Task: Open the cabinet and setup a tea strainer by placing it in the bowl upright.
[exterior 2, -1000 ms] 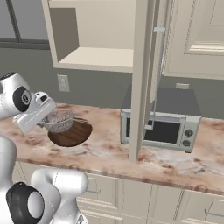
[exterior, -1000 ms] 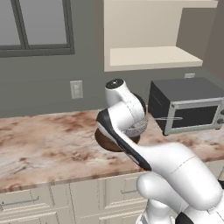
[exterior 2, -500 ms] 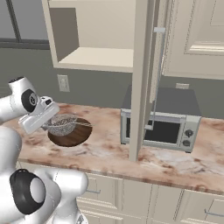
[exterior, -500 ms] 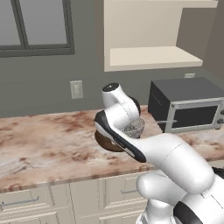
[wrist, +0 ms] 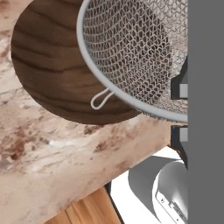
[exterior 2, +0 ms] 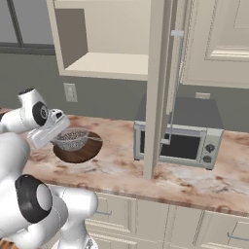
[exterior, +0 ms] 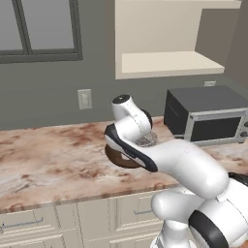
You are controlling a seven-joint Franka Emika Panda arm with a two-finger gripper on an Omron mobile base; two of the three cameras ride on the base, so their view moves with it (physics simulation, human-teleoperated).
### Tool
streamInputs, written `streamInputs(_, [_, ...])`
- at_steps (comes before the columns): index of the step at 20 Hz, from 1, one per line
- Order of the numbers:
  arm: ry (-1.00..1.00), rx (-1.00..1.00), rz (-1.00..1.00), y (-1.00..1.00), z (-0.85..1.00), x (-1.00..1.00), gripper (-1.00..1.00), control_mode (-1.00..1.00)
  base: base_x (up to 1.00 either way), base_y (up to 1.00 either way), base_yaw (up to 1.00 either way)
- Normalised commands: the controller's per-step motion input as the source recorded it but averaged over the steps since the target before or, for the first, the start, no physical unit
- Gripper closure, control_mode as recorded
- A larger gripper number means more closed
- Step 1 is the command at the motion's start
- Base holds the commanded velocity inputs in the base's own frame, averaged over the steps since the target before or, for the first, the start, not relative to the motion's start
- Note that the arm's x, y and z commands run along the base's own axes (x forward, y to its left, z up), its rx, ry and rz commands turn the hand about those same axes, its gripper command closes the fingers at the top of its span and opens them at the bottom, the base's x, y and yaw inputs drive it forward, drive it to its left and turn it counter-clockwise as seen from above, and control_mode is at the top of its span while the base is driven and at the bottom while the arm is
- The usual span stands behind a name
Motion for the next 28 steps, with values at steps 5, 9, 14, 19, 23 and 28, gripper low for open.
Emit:
streamInputs(5, [0.00,0.05,0.04,0.00,-0.17,0.09,1.00,-1.00,0.00,0.00,0.00])
streamInputs(9, [-0.01,0.02,0.01,0.00,-0.02,0.06,1.00,-1.00,0.00,0.00,0.00])
streamInputs(14, [-0.01,0.00,0.00,0.06,-0.24,0.13,1.00,-1.00,0.00,0.00,0.00])
streamInputs(19, [-0.10,0.00,0.00,0.02,-0.31,0.10,1.00,-1.00,0.00,0.00,0.00])
streamInputs(23, [-0.02,0.00,0.00,0.01,-0.25,0.07,1.00,-1.00,0.00,0.00,0.00])
streamInputs(28, [0.00,0.02,0.00,0.00,-0.12,0.05,1.00,-1.00,0.00,0.00,0.00])
